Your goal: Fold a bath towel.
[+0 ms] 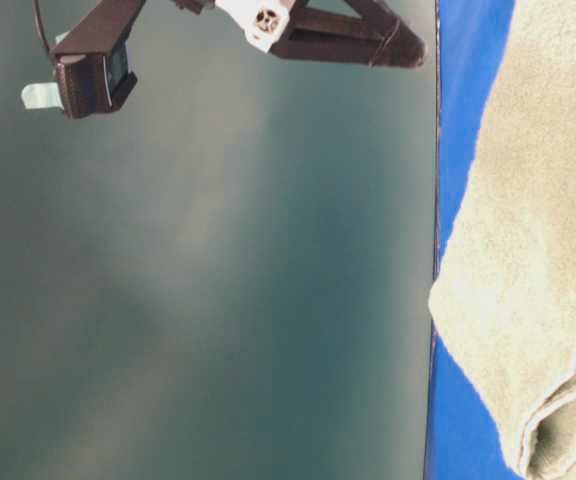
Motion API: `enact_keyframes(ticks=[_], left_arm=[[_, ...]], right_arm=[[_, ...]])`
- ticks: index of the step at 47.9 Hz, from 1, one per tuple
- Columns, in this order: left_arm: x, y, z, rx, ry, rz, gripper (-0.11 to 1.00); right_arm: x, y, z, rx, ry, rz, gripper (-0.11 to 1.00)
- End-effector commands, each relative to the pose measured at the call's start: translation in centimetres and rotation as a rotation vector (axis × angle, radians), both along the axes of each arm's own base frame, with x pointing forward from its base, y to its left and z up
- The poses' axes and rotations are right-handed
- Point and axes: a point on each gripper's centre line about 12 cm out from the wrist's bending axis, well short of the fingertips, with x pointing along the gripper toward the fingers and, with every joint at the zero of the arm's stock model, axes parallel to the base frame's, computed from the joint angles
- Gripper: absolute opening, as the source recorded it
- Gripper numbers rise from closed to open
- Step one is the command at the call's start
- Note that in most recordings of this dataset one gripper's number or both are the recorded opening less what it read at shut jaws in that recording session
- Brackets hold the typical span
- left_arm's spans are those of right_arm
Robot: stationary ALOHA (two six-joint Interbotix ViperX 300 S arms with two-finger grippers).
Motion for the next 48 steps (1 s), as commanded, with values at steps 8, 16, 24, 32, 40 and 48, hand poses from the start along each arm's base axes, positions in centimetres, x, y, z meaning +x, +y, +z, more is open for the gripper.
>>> enact_keyframes(ticks=[8, 16, 24, 32, 40, 48], left_arm=[[0.7, -0.3, 0.6, -0.013, -0.035, -0.028, 0.44], [0.6, -0.3, 0.7, -0.017, -0.043, -0.032, 0.13], [1.1, 0.1, 2.9, -0.018, -0.065, -0.015, 0.13], [1.4, 1.8, 7.7, 0.084, -0.02, 0.022, 0.13], [2.2, 4.4, 11.4, 0.198, 0.061, 0.014, 0.13], [4.5, 6.5, 12.4, 0.215, 0.041, 0.0, 0.13]], right_arm=[[-0.8, 0.0, 1.2, -0.002, -0.043, 0.005, 0.68], [-1.6, 0.0, 1.3, -0.003, -0.05, 0.006, 0.68], [-2.5, 0.0, 1.3, -0.003, -0.052, 0.003, 0.67], [-4.1, -0.1, 1.6, -0.005, -0.057, -0.003, 0.67], [-6.4, -0.3, 1.9, -0.015, -0.057, -0.015, 0.67], [-8.7, -0.5, 2.4, -0.023, -0.056, -0.035, 0.67]])
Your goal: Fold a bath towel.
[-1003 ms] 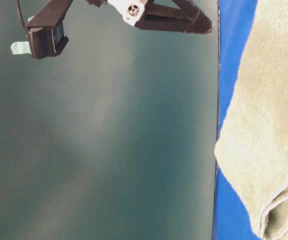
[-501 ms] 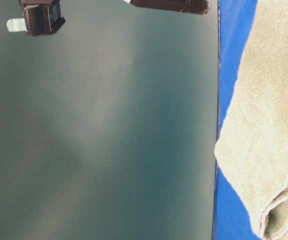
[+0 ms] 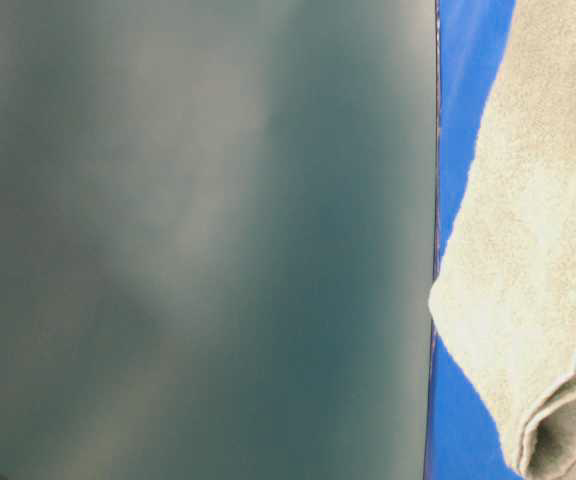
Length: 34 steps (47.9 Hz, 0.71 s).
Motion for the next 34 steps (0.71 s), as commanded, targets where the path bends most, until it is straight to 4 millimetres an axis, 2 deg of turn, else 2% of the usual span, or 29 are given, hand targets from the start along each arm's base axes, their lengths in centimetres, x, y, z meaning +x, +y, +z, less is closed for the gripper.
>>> enact_keyframes(ticks=[1, 5, 9, 13, 16, 20, 27, 34], left_arm=[[1.8, 1.6, 1.7, -0.006, -0.045, 0.005, 0.13], [4.1, 3.9, 2.1, 0.019, -0.067, -0.028, 0.13], [7.3, 7.3, 2.8, 0.039, -0.123, -0.006, 0.13], [10.3, 10.2, 3.1, 0.089, -0.147, -0.091, 0.13], [12.6, 12.2, 2.6, 0.116, -0.152, -0.163, 0.13], [14.6, 14.5, 2.0, 0.11, -0.166, -0.164, 0.13], [16.5, 17.9, 0.3, 0.104, -0.179, -0.086, 0.13], [17.1, 18.7, -1.1, 0.105, -0.183, -0.082, 0.13]], right_arm=[[-0.7, -0.1, 0.8, -0.009, -0.02, -0.001, 0.67], [-1.4, -0.1, 0.9, -0.014, -0.019, -0.002, 0.67], [-1.6, -0.2, 0.9, -0.019, -0.018, -0.002, 0.67], [-1.8, -0.2, 0.6, -0.029, -0.01, 0.003, 0.67], [-1.8, -0.3, 0.5, -0.036, -0.006, 0.006, 0.67], [-1.8, -0.3, 0.5, -0.04, -0.008, 0.008, 0.67], [-1.7, -0.3, 0.5, -0.042, -0.008, 0.012, 0.67], [-1.7, -0.4, 0.6, -0.055, -0.011, 0.018, 0.67]])
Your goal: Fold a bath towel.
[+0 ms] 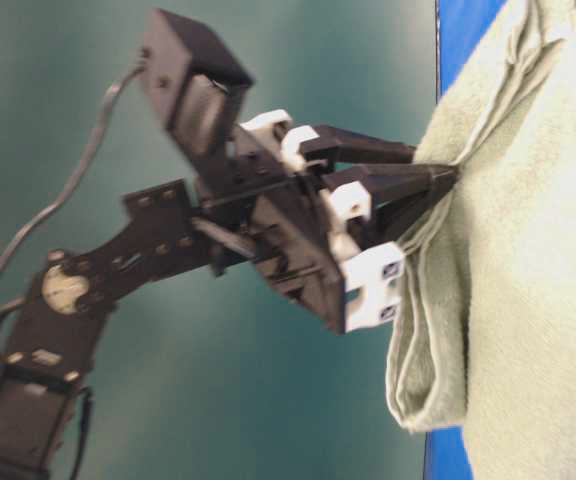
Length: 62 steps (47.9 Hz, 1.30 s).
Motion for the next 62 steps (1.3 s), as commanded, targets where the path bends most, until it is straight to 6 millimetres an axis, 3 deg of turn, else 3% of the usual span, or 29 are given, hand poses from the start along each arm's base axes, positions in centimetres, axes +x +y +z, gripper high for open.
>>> enact_keyframes(ticks=[1, 15, 21, 27, 35, 41, 51, 62], left_arm=[[0.7, 0.1, 1.4, 0.003, -0.065, -0.005, 0.13], [0.8, 0.7, 1.1, 0.008, -0.111, -0.015, 0.15], [1.0, 1.0, 1.5, 0.014, -0.157, -0.018, 0.5], [1.0, 1.5, 3.4, 0.032, -0.216, -0.021, 0.81], [-0.4, 0.8, 6.8, 0.016, -0.283, -0.001, 0.72], [-2.5, -0.7, 9.4, -0.033, -0.348, 0.043, 0.73], [-8.4, -3.0, 13.8, -0.19, -0.529, 0.173, 0.73], [-15.5, -5.6, 15.3, -0.367, -0.764, 0.165, 0.73]], right_arm=[[0.2, 0.0, 0.4, -0.013, -0.014, 0.009, 0.67], [0.6, 0.0, 0.7, -0.022, -0.048, 0.028, 0.67], [0.7, 0.0, 0.9, -0.025, -0.055, 0.03, 0.67], [0.7, 0.0, 0.9, -0.024, -0.059, 0.029, 0.67], [0.8, 0.0, 1.9, -0.03, -0.102, 0.037, 0.67], [0.9, 0.1, 3.2, -0.045, -0.172, 0.058, 0.67], [0.6, -0.2, 5.0, -0.108, -0.255, 0.087, 0.67], [0.3, -0.5, 6.6, -0.196, -0.337, 0.132, 0.67]])
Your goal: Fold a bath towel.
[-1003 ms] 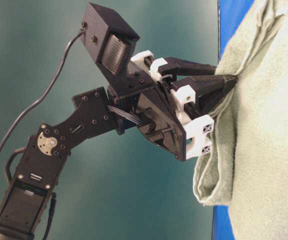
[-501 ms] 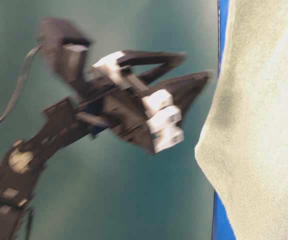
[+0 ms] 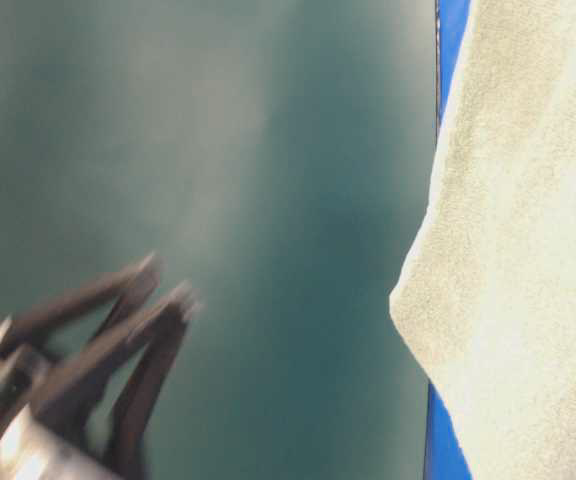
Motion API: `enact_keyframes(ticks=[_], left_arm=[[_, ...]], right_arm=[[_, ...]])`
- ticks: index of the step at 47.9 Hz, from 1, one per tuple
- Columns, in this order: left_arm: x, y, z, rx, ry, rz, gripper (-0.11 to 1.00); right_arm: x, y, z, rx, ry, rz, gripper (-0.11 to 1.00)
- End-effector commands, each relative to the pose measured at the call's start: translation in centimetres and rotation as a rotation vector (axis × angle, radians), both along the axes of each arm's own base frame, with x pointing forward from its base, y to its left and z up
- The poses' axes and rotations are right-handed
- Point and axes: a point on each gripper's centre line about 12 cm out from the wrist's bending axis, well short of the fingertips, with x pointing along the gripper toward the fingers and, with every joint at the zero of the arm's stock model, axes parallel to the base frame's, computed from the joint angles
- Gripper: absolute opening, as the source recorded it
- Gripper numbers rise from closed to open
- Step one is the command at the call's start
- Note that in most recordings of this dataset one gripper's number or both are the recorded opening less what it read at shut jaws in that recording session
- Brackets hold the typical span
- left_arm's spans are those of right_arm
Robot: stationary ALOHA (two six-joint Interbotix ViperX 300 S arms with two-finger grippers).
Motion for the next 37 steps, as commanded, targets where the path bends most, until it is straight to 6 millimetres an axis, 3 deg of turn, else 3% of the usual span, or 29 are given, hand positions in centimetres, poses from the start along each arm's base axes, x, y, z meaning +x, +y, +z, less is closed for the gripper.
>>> enact_keyframes(ticks=[1, 6, 13, 37], left_arm=[[-2.6, -0.5, 1.7, -0.073, -0.141, 0.003, 0.73], [-6.2, -0.8, 2.4, -0.18, -0.261, 0.021, 0.73], [-9.8, -0.9, 1.3, -0.25, -0.334, 0.024, 0.73], [-18.0, -0.8, -3.8, -0.334, -0.421, 0.03, 0.73]], right_arm=[[0.2, -0.1, 1.5, -0.033, -0.054, 0.017, 0.67], [0.0, 0.0, 1.8, -0.056, -0.081, 0.034, 0.67], [-0.2, 0.1, 1.7, -0.077, -0.113, 0.063, 0.67], [-2.4, 0.6, -0.5, -0.075, -0.173, 0.116, 0.66]])
